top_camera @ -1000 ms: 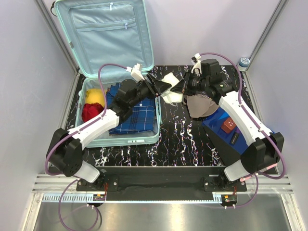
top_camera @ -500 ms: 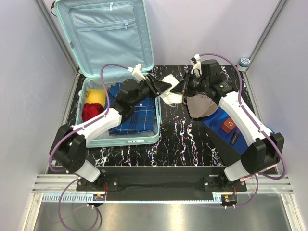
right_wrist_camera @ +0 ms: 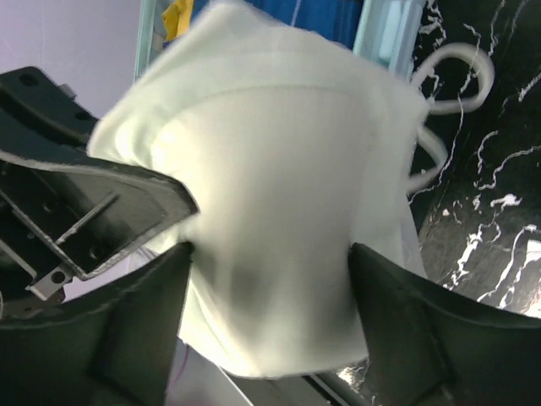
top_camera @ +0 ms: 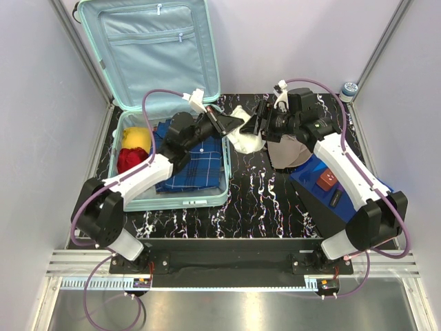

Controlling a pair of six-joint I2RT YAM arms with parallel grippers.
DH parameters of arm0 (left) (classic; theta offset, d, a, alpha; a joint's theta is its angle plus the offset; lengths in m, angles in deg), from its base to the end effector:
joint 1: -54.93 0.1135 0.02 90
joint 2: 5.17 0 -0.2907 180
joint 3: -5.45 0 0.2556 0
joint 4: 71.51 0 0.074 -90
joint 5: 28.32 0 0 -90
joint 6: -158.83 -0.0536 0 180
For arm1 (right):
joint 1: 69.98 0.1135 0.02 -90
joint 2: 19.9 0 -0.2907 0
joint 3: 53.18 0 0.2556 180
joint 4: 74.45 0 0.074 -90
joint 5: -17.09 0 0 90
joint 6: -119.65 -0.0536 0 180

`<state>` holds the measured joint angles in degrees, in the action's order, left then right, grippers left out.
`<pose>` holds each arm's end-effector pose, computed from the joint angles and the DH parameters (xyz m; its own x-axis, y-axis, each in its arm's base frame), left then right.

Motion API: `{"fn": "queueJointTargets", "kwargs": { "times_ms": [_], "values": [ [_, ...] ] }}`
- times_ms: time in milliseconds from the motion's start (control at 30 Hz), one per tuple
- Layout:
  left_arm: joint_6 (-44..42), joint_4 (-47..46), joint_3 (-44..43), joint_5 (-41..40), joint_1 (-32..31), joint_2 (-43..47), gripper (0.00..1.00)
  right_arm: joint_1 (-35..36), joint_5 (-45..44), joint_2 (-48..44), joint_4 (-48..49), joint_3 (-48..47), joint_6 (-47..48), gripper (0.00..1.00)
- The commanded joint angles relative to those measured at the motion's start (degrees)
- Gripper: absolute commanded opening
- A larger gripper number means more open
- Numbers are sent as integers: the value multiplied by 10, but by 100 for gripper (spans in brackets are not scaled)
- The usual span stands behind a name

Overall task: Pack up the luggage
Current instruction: Pick up the clothes at the center of the board, then place the clothes in the luggage.

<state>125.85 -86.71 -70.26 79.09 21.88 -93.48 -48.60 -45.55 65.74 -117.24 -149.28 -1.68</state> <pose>0.3147 -0.2239 0.3540 -0.6260 -0.5476 -0.5552 0.4515 0.3259 -0.8306 0.3188 0.1513 0.3847 -0.7818 0.1899 -0.5940 -0.3265 0.6869 0.6493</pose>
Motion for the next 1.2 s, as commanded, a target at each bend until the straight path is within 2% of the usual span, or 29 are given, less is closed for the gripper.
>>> {"fn": "queueJointTargets", "kwargs": {
  "times_ms": [0,67,167,233,367,400,433,600,767,867,933,1167],
  "values": [
    [-14,-32,-12,43,46,42,0,5,-26,-38,4,12,16,98],
    [-20,-11,-20,84,86,53,0,1,-46,-47,-8,15,21,100],
    [-65,77,-47,146,146,76,0,-6,-63,-64,-18,18,28,100],
    [-106,159,-62,186,178,96,0,-19,-70,-77,-22,21,32,100],
    [-169,286,-80,256,292,128,0,-49,-68,-88,-25,25,37,100],
    [-205,361,-86,268,311,139,0,-55,-64,-88,-25,26,40,100],
    [-224,394,-100,285,328,146,0,-62,-63,-87,-24,27,43,100],
    [-342,591,-138,336,449,185,0,-69,-49,-71,-21,30,48,100],
    [-411,689,-142,333,545,220,0,-70,-23,-60,-2,39,42,100],
    [-455,741,-163,303,565,228,0,-70,-4,-58,9,48,36,100],
    [-494,797,-199,250,569,227,0,-69,11,-58,12,53,34,100],
    [-530,834,-196,242,570,241,0,-69,38,-51,14,55,46,100]
  ]
}}
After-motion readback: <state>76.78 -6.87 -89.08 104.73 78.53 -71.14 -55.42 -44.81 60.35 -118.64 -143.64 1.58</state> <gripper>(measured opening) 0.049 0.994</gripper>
